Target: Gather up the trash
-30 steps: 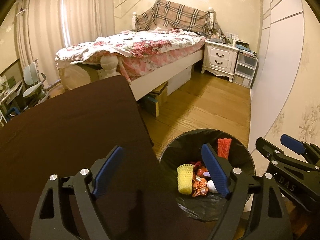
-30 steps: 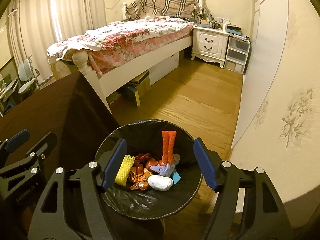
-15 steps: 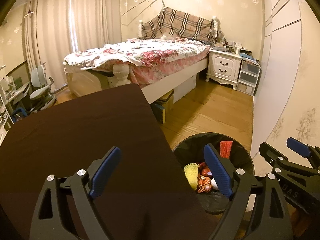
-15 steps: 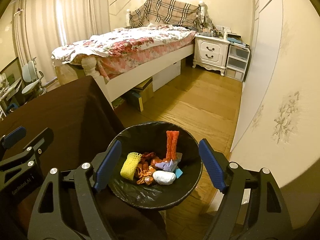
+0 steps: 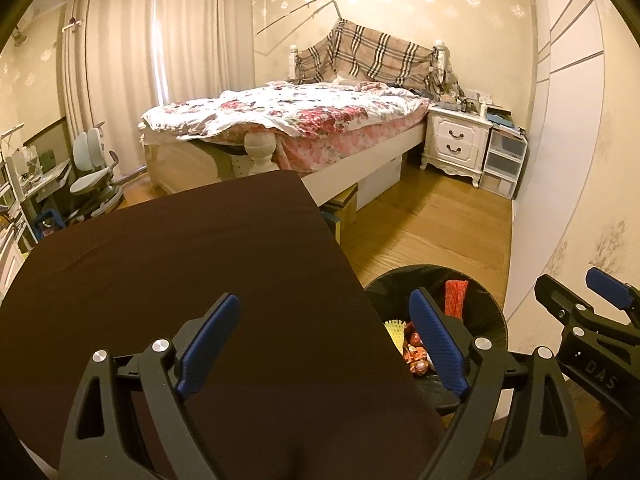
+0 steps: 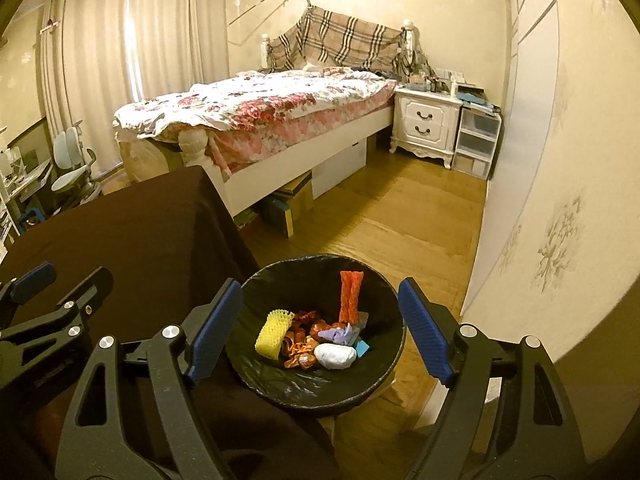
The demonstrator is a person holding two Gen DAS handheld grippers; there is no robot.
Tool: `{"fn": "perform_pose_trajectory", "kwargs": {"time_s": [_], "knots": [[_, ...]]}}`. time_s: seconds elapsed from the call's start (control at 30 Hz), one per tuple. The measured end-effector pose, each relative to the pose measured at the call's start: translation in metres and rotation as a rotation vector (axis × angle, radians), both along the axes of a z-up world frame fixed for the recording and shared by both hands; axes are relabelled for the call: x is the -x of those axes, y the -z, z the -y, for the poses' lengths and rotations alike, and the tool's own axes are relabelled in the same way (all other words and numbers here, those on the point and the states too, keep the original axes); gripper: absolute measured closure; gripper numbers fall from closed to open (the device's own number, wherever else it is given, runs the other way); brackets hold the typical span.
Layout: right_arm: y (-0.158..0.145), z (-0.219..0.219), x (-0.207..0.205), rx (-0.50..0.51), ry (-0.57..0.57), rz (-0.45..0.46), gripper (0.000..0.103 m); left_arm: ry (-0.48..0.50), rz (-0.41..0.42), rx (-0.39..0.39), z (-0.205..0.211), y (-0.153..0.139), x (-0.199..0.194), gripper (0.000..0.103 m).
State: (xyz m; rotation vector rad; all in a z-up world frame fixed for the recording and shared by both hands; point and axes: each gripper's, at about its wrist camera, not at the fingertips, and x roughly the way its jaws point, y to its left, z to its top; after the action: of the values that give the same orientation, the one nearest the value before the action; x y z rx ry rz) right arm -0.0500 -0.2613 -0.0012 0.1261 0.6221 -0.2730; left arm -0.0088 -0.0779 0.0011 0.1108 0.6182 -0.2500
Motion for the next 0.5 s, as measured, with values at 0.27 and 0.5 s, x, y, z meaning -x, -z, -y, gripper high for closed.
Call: {"fn": "perform_pose_trajectory", "kwargs": {"time_s": [0.27, 0.5], "knots": [[-0.0020, -0.0043, 0.0051, 0.006, -0.008, 0.014, 0.024, -0.012, 0.009, 0.005, -0.0056, -0.0028, 0.0034, 0.016], [-0.0020, -0.0050, 0.0057, 0.009, -0.009, 0.015, 0.024, -0.013, 0.010, 0.007, -0.0065, -0.0030, 0.0049, 0.016]]}}
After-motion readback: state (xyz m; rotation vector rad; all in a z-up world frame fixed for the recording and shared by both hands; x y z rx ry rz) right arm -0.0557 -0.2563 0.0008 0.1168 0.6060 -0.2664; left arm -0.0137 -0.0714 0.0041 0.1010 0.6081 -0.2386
